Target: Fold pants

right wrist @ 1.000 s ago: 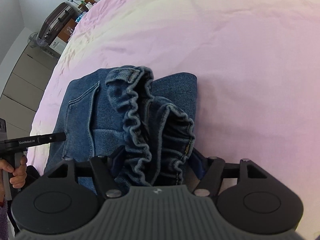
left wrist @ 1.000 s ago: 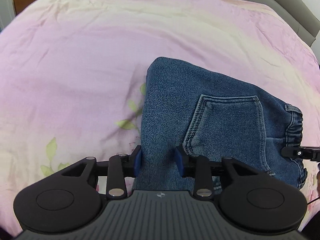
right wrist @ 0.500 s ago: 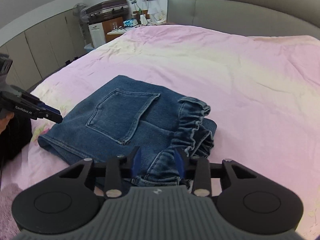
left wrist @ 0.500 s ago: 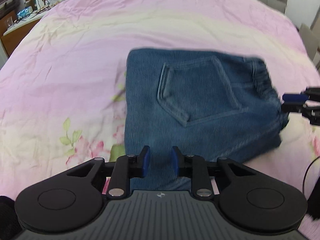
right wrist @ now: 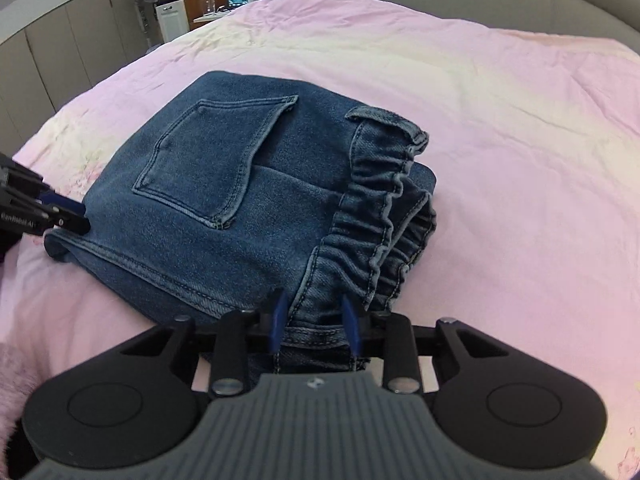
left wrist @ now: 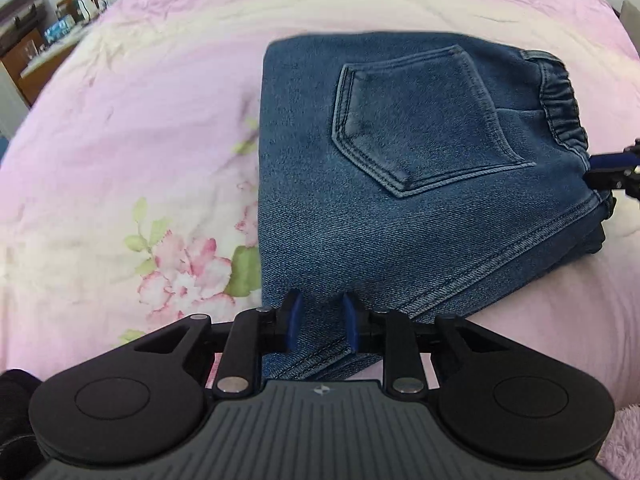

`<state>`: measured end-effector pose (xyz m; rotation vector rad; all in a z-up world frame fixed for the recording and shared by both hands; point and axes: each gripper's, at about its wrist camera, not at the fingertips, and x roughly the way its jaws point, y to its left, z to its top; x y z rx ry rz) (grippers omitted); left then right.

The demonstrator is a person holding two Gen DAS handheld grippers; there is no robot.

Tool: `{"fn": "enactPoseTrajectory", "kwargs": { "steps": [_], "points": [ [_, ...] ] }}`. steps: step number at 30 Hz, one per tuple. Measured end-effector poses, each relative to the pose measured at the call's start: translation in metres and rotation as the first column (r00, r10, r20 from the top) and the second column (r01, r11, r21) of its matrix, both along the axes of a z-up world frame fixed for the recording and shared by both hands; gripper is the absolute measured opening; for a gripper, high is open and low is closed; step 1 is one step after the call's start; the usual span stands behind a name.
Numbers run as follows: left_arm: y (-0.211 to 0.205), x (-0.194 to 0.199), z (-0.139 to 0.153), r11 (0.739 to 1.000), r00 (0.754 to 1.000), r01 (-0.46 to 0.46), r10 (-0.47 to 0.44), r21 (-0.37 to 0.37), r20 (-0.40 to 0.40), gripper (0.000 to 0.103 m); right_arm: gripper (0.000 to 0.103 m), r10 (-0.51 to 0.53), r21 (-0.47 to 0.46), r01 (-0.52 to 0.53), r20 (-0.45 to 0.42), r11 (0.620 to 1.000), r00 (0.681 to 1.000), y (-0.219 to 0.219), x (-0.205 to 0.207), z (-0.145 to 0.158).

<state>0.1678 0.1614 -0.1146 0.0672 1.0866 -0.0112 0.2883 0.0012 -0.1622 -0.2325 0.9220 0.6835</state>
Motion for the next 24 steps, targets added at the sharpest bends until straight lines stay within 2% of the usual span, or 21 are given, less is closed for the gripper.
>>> {"fn": "enactPoseTrajectory", "kwargs": {
  "steps": [1, 4, 8, 11, 14, 16, 17, 19, 22, 24],
  "points": [
    [-0.001, -0.003, 0.008, 1.000, 1.000, -0.003, 0.003, 0.007, 0.012, 0.030, 0.030, -0.002, 0.003, 0.002, 0.005, 1.000, 1.000, -0.001, 0.000, 0.010],
    [-0.006, -0.021, 0.039, 1.000, 0.995, -0.016, 0.016, 0.003, 0.099, 0.031, 0.052, 0.005, 0.033, -0.006, 0.048, 0.999, 0.999, -0.007, -0.009, 0.040],
    [-0.022, -0.043, 0.091, 0.999, 0.975, -0.036, 0.032, 0.010, 0.221, 0.035, 0.066, 0.013, 0.074, -0.023, 0.138, 0.997, 0.990, -0.020, -0.033, 0.089],
    [-0.041, -0.066, 0.135, 0.998, 0.936, -0.051, 0.035, 0.037, 0.351, 0.042, 0.074, 0.008, 0.111, -0.034, 0.224, 0.993, 0.975, -0.032, -0.058, 0.128],
    [-0.062, -0.090, 0.170, 0.995, 0.893, -0.080, 0.042, 0.067, 0.447, 0.057, 0.088, -0.005, 0.156, -0.044, 0.298, 0.987, 0.955, -0.045, -0.086, 0.163],
    [-0.079, -0.105, 0.188, 0.992, 0.863, -0.099, 0.050, 0.072, 0.503, 0.069, 0.090, -0.024, 0.190, -0.043, 0.337, 0.981, 0.941, -0.056, -0.105, 0.183],
    [-0.086, -0.114, 0.196, 0.991, 0.847, -0.111, 0.057, 0.071, 0.529, 0.074, 0.095, -0.034, 0.203, -0.041, 0.354, 0.978, 0.935, -0.061, -0.115, 0.192],
    [-0.102, -0.130, 0.206, 0.989, 0.810, -0.128, 0.059, 0.078, 0.583, 0.091, 0.098, -0.061, 0.235, -0.034, 0.382, 0.971, 0.922, -0.073, -0.136, 0.204],
    [-0.127, -0.149, 0.213, 0.978, 0.769, -0.170, 0.054, 0.123, 0.637, 0.101, 0.098, -0.094, 0.257, -0.016, 0.411, 0.966, 0.907, -0.088, -0.166, 0.212],
    [-0.142, -0.160, 0.211, 0.968, 0.743, -0.210, 0.066, 0.139, 0.666, 0.103, 0.098, -0.124, 0.264, 0.008, 0.425, 0.965, 0.897, -0.095, -0.184, 0.210]
  ]
}}
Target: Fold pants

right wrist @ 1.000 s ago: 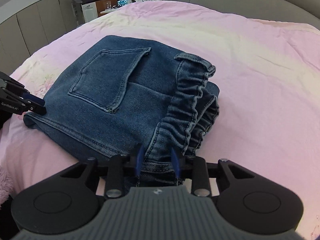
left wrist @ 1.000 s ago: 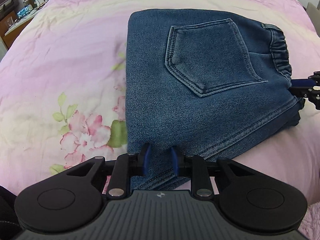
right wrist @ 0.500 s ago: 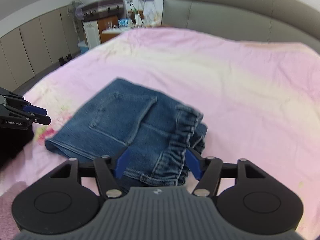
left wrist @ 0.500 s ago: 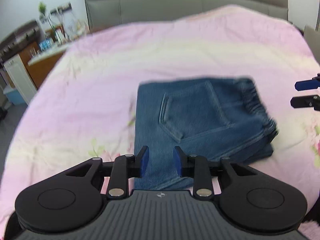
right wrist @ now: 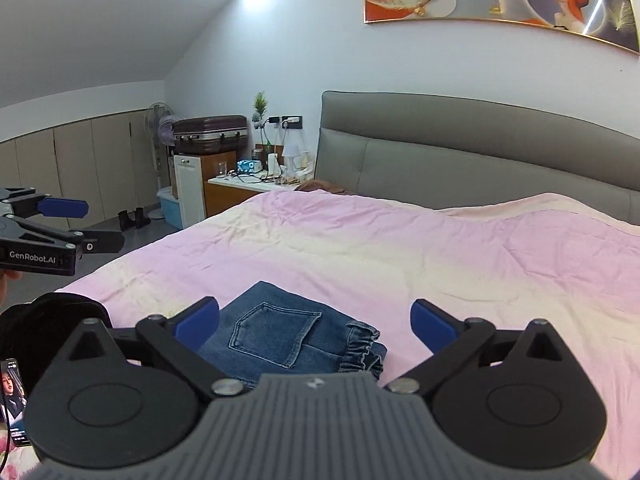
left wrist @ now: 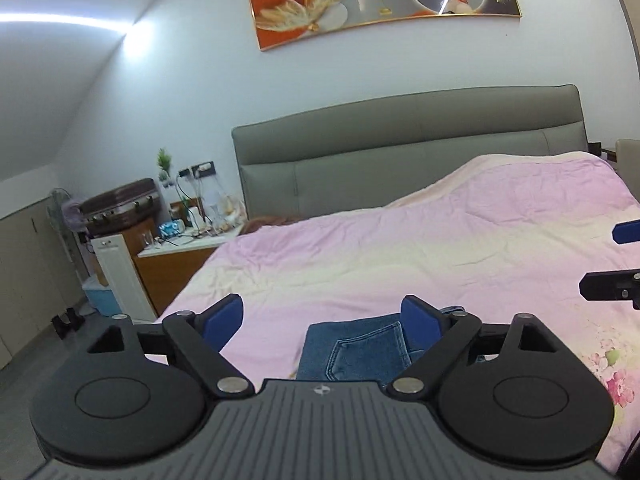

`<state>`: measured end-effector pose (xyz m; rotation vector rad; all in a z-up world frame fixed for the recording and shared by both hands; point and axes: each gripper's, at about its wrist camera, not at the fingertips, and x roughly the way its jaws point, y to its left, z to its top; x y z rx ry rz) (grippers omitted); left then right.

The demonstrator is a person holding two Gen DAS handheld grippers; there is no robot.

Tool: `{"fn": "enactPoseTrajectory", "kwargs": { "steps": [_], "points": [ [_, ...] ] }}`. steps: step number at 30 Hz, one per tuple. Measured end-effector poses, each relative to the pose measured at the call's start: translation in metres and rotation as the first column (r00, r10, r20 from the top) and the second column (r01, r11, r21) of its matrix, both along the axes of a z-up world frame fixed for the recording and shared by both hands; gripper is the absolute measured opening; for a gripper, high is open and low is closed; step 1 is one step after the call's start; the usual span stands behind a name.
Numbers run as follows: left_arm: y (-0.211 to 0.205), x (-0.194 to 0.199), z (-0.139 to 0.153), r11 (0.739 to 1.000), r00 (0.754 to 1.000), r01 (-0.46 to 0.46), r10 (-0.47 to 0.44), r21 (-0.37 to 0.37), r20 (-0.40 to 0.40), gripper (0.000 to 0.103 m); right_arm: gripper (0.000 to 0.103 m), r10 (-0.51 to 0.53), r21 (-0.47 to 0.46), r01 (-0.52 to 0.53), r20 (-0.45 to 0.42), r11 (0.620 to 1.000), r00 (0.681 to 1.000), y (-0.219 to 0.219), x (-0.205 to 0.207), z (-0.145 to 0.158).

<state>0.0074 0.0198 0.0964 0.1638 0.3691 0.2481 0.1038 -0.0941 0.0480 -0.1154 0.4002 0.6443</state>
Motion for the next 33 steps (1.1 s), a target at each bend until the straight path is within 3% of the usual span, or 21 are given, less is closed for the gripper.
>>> {"fn": "enactPoseTrajectory", "kwargs": {
  "steps": [2, 5, 11, 13, 18, 22, 28, 33],
  "points": [
    [-0.010, -0.010, -0.004, 1.000, 0.999, -0.027, 0.027, 0.000, 0.019, 0.103, 0.098, -0.040, 0.005, 0.040, 0.026, 0.999, 0.999, -0.007, -0.020, -0.005],
    [-0.019, -0.016, -0.016, 0.998, 0.999, -0.041, 0.040, -0.043, -0.027, 0.103, 0.098, -0.095, 0.006, 0.094, 0.075, 0.996, 0.993, -0.014, -0.048, -0.016],
    [-0.028, -0.024, -0.046, 0.988, 0.992, -0.096, 0.085, -0.124, -0.095, 0.103, 0.098, -0.133, 0.017, 0.133, -0.005, 0.991, 0.991, -0.015, -0.076, -0.045],
    [-0.029, -0.030, -0.058, 0.980, 0.990, -0.103, 0.084, -0.167, -0.117, 0.103, 0.098, -0.151, -0.002, 0.151, -0.009, 0.988, 0.988, -0.013, -0.077, -0.057],
    [-0.033, -0.028, -0.082, 0.975, 0.978, -0.141, 0.109, -0.173, -0.180, 0.103, 0.098, -0.176, -0.009, 0.175, -0.027, 0.984, 0.984, -0.015, -0.070, -0.078],
    [-0.033, -0.025, -0.098, 0.963, 0.970, -0.156, 0.108, -0.221, -0.216, 0.103, 0.098, -0.197, -0.016, 0.197, -0.071, 0.980, 0.978, -0.013, -0.056, -0.093],
    [-0.040, -0.021, -0.120, 0.958, 0.960, -0.178, 0.118, -0.227, -0.255, 0.103, 0.098, -0.208, 0.005, 0.211, -0.125, 0.978, 0.970, -0.017, -0.039, -0.109],
    [-0.044, -0.024, -0.121, 0.962, 0.961, -0.182, 0.130, -0.204, -0.243, 0.103, 0.098, -0.210, 0.015, 0.214, -0.141, 0.977, 0.968, -0.018, -0.035, -0.113]
  ]
}}
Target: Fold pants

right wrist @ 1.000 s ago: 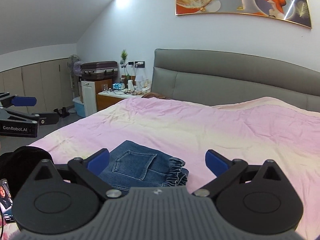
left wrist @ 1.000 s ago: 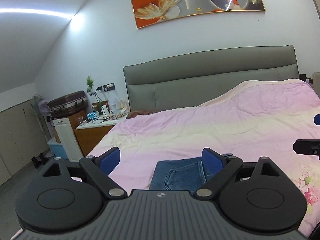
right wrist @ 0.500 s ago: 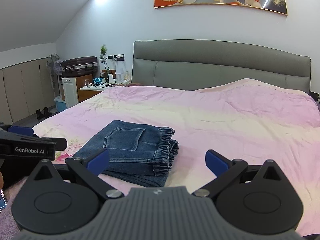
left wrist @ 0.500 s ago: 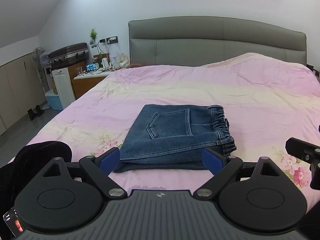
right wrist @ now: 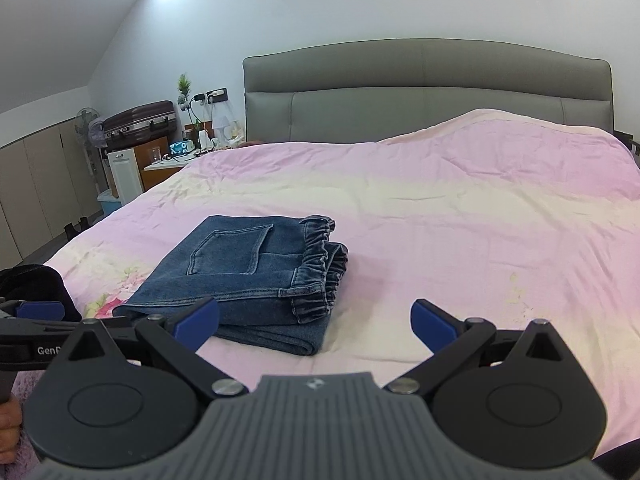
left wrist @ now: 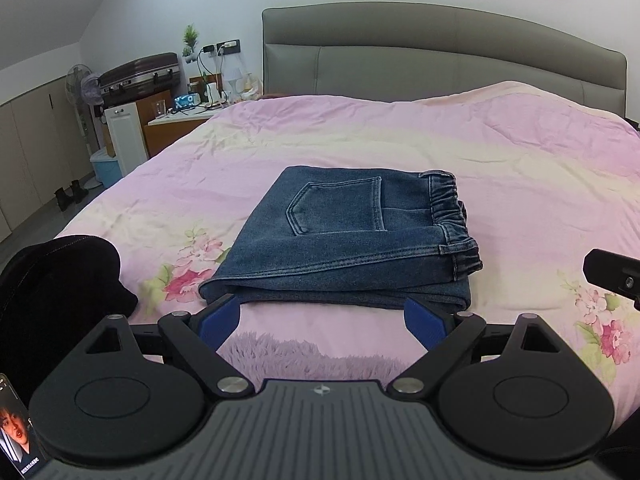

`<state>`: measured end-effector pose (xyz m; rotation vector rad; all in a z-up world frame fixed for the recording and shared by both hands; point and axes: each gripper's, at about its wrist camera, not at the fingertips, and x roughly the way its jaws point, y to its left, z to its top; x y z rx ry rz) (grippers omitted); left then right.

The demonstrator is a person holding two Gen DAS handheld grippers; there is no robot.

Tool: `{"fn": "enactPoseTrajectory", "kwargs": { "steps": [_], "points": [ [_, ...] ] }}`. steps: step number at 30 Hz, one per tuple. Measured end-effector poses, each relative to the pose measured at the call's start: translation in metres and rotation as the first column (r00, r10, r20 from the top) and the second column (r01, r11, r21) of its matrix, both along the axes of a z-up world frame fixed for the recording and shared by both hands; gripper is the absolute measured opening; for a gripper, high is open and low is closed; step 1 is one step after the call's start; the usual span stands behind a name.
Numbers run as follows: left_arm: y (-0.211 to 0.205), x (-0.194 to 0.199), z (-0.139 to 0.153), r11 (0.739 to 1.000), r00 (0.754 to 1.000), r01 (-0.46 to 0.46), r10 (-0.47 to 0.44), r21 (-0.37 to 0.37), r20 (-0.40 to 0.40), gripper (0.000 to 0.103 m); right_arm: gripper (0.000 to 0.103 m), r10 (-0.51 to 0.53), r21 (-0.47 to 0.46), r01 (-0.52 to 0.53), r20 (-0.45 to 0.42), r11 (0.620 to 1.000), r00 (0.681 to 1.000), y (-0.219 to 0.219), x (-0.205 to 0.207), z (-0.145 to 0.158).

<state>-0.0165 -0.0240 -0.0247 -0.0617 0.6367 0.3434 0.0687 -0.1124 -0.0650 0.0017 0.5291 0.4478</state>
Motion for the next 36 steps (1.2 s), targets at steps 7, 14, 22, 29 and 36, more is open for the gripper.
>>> {"fn": "enactPoseTrajectory", "kwargs": {
  "steps": [7, 14, 22, 29, 36],
  "points": [
    [0.0005, 0.0024, 0.0033, 1.000, 1.000, 0.003, -0.003, 0.002, 0.006, 0.103, 0.098, 0.006, 0.003, -0.006, 0.010, 1.000, 1.000, 0.0002, -0.0010, 0.0016],
    [0.0008, 0.0016, 0.0041, 1.000, 1.000, 0.003, -0.003, 0.000, 0.006, 0.103, 0.098, 0.010, -0.003, -0.010, 0.012, 1.000, 1.000, 0.0006, -0.0014, 0.0002],
    [-0.0013, 0.0013, 0.0038, 1.000, 1.000, 0.005, -0.005, 0.001, 0.006, 0.103, 0.098, 0.020, -0.001, -0.020, 0.011, 1.000, 1.000, -0.0001, -0.0023, -0.0010],
    [-0.0034, 0.0010, 0.0035, 1.000, 1.000, 0.002, -0.002, 0.001, 0.005, 0.103, 0.098, 0.021, 0.000, -0.021, 0.010, 1.000, 1.000, -0.0006, -0.0023, -0.0013],
    [-0.0034, 0.0014, 0.0035, 1.000, 1.000, 0.004, -0.004, 0.007, 0.005, 0.103, 0.098, 0.020, -0.001, -0.020, 0.011, 1.000, 1.000, -0.0005, -0.0023, -0.0011]
  ]
}}
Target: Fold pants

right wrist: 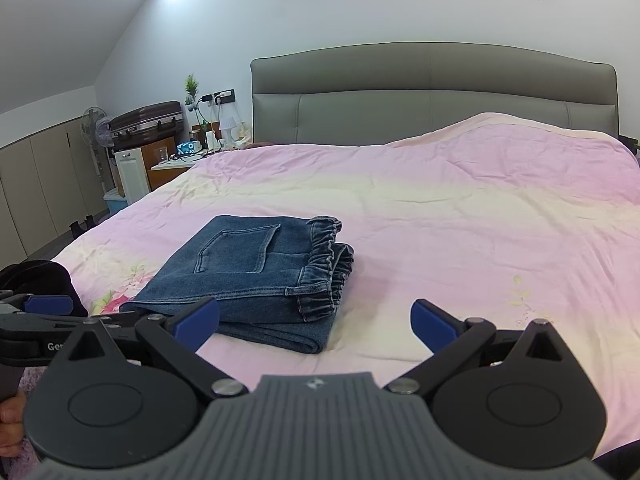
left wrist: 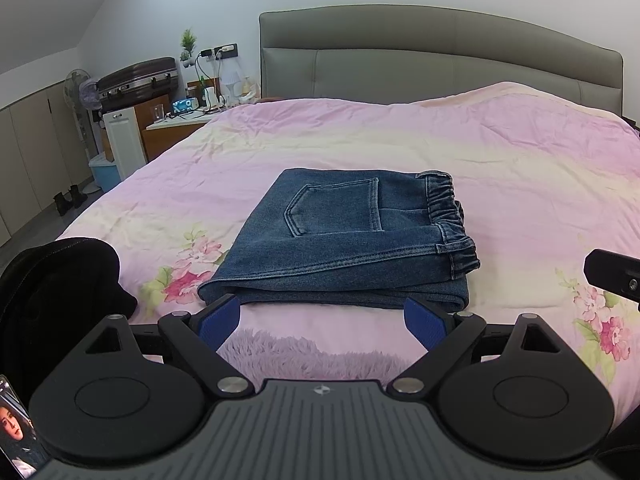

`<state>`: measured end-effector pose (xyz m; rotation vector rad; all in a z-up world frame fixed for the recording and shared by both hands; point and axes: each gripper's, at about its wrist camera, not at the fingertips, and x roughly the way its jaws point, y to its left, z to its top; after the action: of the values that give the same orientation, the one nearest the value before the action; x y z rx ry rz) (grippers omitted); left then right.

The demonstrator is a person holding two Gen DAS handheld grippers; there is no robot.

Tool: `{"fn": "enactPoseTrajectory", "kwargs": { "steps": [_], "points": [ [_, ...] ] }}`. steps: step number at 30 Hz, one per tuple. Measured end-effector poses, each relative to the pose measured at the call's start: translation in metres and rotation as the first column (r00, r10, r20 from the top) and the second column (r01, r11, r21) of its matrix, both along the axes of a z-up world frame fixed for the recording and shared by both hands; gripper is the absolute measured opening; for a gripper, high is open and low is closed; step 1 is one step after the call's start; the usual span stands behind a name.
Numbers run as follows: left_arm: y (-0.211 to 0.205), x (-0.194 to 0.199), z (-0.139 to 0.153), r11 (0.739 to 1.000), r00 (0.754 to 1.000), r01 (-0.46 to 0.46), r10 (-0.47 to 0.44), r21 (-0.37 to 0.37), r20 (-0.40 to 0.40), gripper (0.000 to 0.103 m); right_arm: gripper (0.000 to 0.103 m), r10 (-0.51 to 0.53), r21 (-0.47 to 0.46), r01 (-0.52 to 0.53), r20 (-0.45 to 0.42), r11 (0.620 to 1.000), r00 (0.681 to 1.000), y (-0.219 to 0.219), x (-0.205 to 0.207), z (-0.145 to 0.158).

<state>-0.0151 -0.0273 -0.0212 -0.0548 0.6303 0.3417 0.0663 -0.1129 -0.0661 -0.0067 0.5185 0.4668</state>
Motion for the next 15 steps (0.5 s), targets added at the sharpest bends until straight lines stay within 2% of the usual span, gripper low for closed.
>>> {"fn": "enactPoseTrajectory", "kwargs": {
  "steps": [15],
  "points": [
    [0.0007, 0.0006, 0.0005, 1.000, 1.000, 0.006, -0.006, 0.008, -0.002, 0.103, 0.098, 0.000, 0.002, 0.000, -0.004, 1.000, 1.000, -0.0025, -0.0012, 0.0001]
  ]
}}
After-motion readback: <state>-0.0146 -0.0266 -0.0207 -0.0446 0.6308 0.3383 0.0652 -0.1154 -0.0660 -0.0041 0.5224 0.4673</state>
